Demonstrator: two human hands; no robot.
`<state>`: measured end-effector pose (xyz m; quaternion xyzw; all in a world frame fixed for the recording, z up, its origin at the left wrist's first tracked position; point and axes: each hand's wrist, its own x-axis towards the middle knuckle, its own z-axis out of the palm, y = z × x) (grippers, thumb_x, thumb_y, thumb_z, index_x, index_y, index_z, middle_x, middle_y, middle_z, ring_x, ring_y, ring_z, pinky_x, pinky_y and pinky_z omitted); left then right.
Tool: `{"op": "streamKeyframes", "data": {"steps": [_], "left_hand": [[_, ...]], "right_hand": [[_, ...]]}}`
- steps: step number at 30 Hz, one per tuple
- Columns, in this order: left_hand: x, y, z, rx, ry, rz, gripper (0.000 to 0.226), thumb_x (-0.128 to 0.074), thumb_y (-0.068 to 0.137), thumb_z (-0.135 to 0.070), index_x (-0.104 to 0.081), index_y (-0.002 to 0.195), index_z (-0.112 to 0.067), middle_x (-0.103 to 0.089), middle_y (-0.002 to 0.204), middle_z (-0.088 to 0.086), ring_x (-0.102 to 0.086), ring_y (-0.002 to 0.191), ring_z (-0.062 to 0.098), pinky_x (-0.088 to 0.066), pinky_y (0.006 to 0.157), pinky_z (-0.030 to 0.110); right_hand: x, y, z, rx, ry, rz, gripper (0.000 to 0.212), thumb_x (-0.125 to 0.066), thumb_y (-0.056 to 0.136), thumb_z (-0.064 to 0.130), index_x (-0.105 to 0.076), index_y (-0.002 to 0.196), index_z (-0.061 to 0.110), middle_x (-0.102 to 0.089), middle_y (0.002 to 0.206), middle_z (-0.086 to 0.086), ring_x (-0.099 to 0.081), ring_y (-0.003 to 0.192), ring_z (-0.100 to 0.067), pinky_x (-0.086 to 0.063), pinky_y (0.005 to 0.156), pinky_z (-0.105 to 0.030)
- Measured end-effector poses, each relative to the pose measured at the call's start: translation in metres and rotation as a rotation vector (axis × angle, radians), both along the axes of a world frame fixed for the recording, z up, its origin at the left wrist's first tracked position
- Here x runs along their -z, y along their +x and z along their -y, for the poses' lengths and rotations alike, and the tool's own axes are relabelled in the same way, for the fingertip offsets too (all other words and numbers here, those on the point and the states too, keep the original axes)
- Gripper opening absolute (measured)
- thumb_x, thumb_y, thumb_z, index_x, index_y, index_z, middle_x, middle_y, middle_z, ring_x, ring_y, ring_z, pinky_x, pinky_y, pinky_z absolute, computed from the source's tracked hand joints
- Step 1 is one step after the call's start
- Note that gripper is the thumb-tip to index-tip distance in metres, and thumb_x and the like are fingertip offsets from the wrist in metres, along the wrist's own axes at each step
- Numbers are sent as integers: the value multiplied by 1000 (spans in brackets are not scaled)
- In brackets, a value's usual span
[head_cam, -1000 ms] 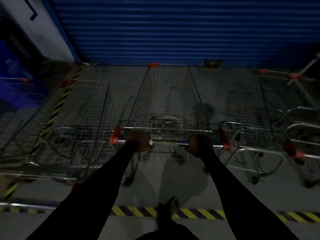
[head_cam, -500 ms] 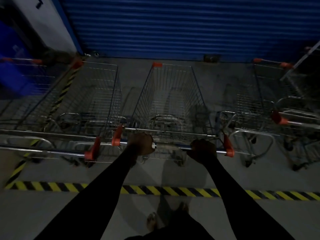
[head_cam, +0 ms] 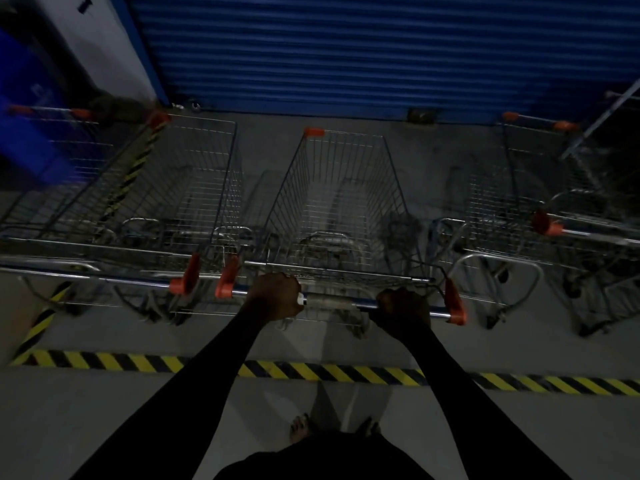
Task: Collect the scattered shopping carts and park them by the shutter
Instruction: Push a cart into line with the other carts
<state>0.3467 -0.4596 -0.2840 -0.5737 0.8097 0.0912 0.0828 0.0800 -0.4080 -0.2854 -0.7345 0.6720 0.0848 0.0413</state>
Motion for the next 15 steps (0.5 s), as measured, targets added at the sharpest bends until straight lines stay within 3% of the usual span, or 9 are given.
{"op": "streamKeyframes", "data": {"steps": [15], "left_hand": [[-7,-23,6,-2,-14,4,35,-56,78,-47,-68,93,-17,-71,99,8,-67,95,28,-52,79,35]], "right_hand": [[-4,-20,24,-7,37,-137,48,-52,85,59,-61,111,20,-64,111,-4,-60,106,-26,-47,86,-34]]}}
